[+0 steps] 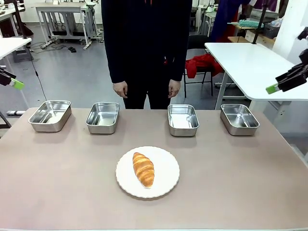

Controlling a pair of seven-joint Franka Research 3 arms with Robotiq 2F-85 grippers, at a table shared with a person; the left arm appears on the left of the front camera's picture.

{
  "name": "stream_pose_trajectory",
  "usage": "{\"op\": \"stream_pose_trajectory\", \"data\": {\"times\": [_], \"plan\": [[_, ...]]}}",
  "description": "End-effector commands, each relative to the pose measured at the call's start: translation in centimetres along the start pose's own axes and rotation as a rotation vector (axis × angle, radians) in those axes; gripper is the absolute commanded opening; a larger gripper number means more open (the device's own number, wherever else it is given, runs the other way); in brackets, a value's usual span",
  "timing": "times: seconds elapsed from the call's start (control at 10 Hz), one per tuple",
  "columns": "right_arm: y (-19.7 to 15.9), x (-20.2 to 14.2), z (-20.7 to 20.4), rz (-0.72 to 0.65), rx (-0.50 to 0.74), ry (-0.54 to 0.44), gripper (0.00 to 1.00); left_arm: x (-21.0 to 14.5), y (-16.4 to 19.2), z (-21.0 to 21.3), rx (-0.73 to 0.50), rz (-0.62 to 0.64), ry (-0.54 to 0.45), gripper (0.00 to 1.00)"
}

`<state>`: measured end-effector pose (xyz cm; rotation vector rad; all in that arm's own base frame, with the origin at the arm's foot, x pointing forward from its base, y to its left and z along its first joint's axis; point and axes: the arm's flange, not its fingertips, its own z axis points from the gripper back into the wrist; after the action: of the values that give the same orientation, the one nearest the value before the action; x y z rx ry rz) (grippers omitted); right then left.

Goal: Place the bread in the container.
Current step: Place the Butter Roll into the Airtight Container indicated by the human.

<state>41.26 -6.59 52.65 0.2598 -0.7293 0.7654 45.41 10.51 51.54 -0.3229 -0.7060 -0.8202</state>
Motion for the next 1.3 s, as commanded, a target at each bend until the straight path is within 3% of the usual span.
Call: {"op": "stream_pose_trajectory", "data": {"times": [0.0, 0.1, 0.2, 0.4, 0.6, 0.9, 1.2], "plan": [[0.1, 0.3, 0.2, -0.023, 0.002, -0.007, 0.97, 0.5, -0.4, 0.3, -0.011, 0.013, -0.004, 1.00], [0.0, 0.0, 0.0, 0.000, 0.000, 0.000, 0.98, 0.0, 0.0, 0.0, 0.000, 0.000, 0.000, 1.00], [-2.6, 0.2, 1.4, -0.012, 0.083, -0.030, 0.98, -0.5, 1.8, 1.3, -0.031, -0.032, 0.000, 1.00], [-6.2, -1.4, 4.1, -0.012, 0.159, -0.115, 0.98, -2.0, 6.9, 4.3, -0.148, -0.051, -0.075, 1.00], [-8.1, -2.8, 5.6, -0.005, 0.173, -0.167, 0.98, -3.9, 9.7, 6.1, -0.212, -0.078, -0.126, 1.00], [-10.1, -4.9, 5.9, 0.009, 0.149, -0.219, 0.98, -7.3, 10.9, 7.4, -0.151, -0.068, -0.258, 1.00], [-11.4, -6.2, 6.0, -0.024, 0.132, -0.236, 0.98, -8.7, 10.5, 8.6, -0.131, -0.085, -0.281, 1.00]]}}
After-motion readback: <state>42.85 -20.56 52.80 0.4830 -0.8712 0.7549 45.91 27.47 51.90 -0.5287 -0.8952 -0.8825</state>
